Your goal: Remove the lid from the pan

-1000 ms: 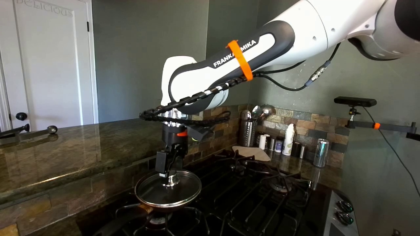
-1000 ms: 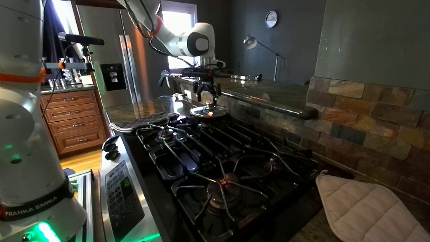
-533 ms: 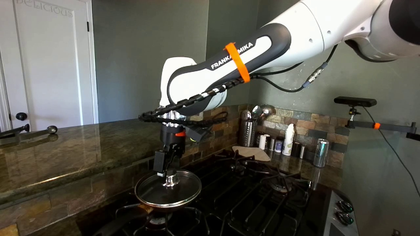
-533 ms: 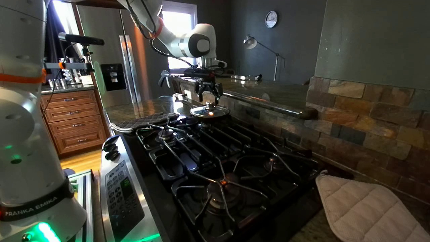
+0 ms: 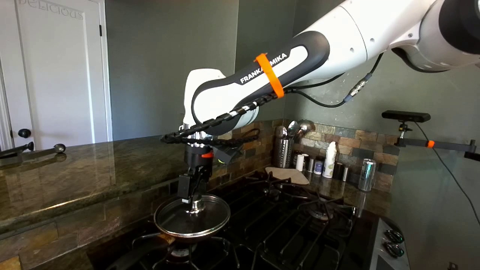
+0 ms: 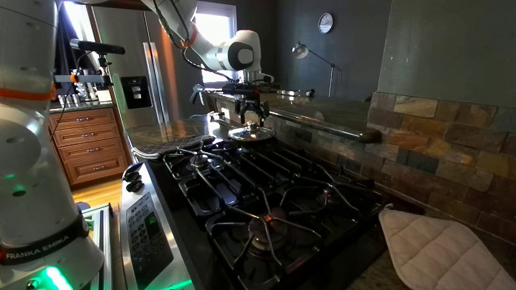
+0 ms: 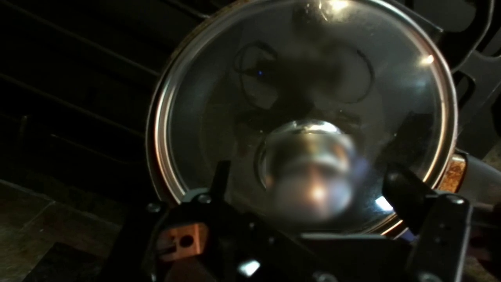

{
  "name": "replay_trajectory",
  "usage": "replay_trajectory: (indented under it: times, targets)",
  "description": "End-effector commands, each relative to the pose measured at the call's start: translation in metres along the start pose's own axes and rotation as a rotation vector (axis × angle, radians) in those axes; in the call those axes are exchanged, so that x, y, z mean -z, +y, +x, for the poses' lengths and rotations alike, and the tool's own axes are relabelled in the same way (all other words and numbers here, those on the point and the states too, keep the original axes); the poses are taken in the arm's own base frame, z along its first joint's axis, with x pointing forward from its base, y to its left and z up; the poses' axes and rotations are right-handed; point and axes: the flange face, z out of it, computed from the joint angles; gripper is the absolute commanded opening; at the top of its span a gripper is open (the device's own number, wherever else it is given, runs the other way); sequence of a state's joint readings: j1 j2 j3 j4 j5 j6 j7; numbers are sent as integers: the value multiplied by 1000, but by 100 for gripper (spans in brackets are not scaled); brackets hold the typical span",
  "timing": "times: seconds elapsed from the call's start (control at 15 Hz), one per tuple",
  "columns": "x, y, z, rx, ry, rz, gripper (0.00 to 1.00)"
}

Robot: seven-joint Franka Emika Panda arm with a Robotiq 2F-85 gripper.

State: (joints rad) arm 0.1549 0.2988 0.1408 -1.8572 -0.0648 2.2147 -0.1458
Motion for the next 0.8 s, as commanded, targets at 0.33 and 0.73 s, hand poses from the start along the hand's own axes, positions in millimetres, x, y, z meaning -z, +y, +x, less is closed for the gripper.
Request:
replay_trajectory:
  times: [0.33, 0.73]
  targets:
    - [-3, 3, 10, 13, 7, -4, 41]
    - [-1, 1, 13, 14, 13, -7, 23]
